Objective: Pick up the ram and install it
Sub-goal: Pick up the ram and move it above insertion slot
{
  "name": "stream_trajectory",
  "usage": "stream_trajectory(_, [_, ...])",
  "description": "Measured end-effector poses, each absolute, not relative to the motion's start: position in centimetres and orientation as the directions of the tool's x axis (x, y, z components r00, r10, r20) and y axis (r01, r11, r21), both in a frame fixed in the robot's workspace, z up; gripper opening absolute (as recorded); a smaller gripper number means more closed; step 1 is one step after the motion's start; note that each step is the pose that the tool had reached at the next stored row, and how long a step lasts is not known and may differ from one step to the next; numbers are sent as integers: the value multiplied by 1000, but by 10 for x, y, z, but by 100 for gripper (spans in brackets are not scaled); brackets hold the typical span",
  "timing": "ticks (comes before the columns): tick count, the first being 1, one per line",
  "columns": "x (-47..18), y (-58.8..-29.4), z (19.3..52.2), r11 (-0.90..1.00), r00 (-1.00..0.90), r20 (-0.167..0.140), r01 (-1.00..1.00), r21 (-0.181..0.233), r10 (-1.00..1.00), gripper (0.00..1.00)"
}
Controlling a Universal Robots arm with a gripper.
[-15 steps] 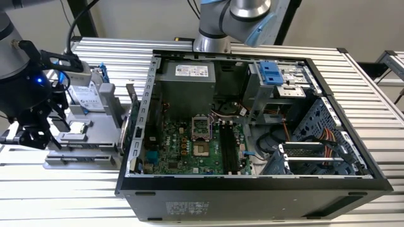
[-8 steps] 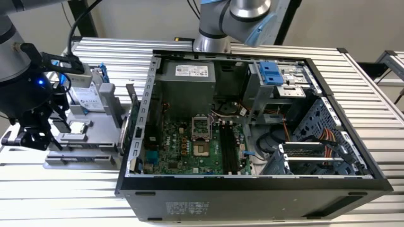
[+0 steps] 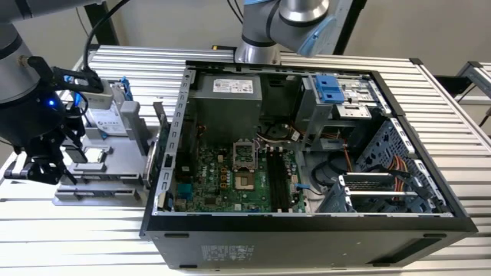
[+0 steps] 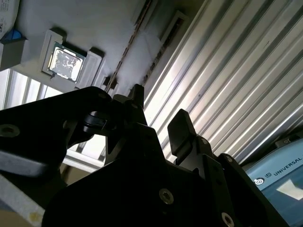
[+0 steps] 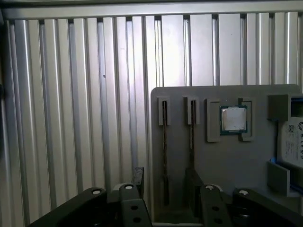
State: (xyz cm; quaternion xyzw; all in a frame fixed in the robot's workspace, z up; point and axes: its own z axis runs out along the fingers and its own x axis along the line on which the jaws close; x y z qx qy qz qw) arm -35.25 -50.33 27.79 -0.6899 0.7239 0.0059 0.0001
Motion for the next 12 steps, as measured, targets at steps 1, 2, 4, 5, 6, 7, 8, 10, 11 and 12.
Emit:
stream_trajectory(1, [-352,-503,277,48,-48,-8,-999,8,-999,100])
stream_trajectory(2, [-352,-503,277,48,-48,-8,-999,8,-999,100])
stream_trajectory(4, [-352,-503,276,48,-48,-7,-999,8,-999,100])
stream_trajectory(5, [-352,-503,275,48,-48,-7,-999,8,-999,100])
stream_trajectory(6, [-352,-503,275,48,-48,-7,-999,8,-999,100])
stream_trajectory(7, [-352,-503,274,48,-48,-6,-999,8,-999,100])
stream_trajectory(8, [-352,-503,273,48,-48,-6,-999,8,-999,100])
stream_trajectory(10, [-352,-503,272,48,-48,-6,-999,8,-999,100])
stream_trajectory(11, [-353,-503,272,48,-48,-6,-999,8,-999,100])
stream_trajectory(12, [-353,-503,271,48,-48,-6,-999,8,-999,100])
